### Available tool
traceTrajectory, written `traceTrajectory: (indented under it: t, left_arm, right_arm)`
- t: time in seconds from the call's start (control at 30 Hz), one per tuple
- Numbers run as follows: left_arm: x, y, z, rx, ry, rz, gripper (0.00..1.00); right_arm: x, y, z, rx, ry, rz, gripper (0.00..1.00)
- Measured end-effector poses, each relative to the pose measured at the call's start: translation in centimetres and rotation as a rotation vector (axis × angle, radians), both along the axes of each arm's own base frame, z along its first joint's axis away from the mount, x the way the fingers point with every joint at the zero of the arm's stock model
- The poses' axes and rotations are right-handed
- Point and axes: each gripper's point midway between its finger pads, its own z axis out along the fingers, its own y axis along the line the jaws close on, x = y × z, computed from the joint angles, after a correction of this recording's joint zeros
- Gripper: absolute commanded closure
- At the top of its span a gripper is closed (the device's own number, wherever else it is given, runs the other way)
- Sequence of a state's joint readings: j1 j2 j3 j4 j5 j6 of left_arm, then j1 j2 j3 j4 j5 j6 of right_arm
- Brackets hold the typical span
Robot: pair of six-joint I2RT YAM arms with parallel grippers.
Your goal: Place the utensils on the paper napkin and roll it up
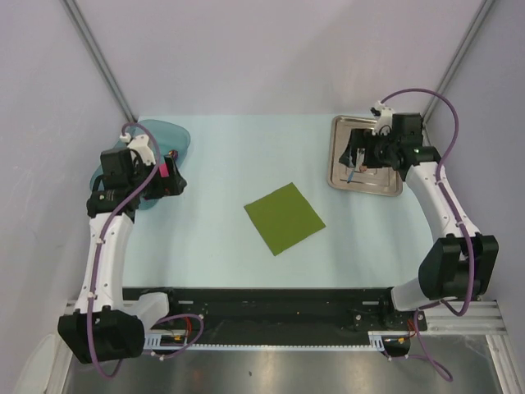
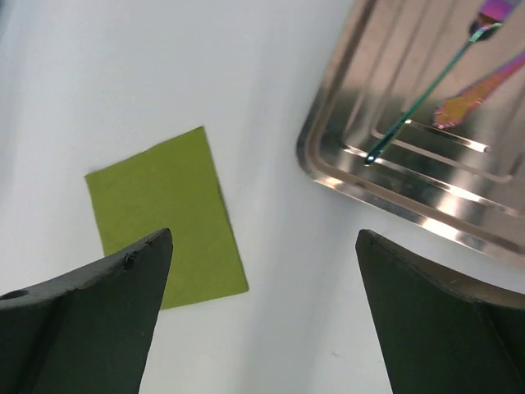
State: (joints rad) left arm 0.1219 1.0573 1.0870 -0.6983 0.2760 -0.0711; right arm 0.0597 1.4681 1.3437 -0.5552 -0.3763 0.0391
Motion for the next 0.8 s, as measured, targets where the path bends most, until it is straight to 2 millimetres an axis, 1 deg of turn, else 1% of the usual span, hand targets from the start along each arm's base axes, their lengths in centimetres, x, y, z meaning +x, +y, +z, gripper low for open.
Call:
traceTrajectory:
  t: [0.1,0.23,0.3,0.43,0.47,0.6,0.67,0.8]
  left_arm:
    - [1.1,0.2,1.3,0.006,-0.029,0.003,0.0]
    - [2.7,0.6,3.1,0.017,-0.073,0.012,0.01]
    - [3.2,0.7,3.4,0.019,-0.083,0.019,0.0]
    - [3.5,0.9,3.4,0.022,-0.083,0.03,0.0]
    - [3.5,1.0,3.4,0.023,-0.084,0.033,0.01]
    - [3.6,1.2,3.2,0.03,-0.08,0.043,0.0]
    - [3.6,1.4,3.2,0.038,-0.078,0.053,0.0]
    - [3.7,1.8,3.0,0.052,-0.072,0.071,0.0]
  right_arm:
    - [0.9,-1.8,-0.9,0.009,0.024,-0.079,0.02]
    - [3.0,-4.3,-2.4,0.003,0.053,-0.179,0.05]
    - [4.5,-5.4,-3.1,-0.006,0.058,-0.229,0.12]
    - [6.9,-7.3,-4.7,-0.034,0.067,-0.332,0.27]
    - [7.6,-7.9,-5.1,-0.041,0.068,-0.366,0.34]
    - [10.0,-10.1,-7.0,-0.068,0.093,-0.521,0.38]
    - [10.9,-11.1,-8.0,-0.085,0.102,-0.587,0.38]
    - [12.4,-12.6,-10.3,-0.119,0.121,-0.684,0.44]
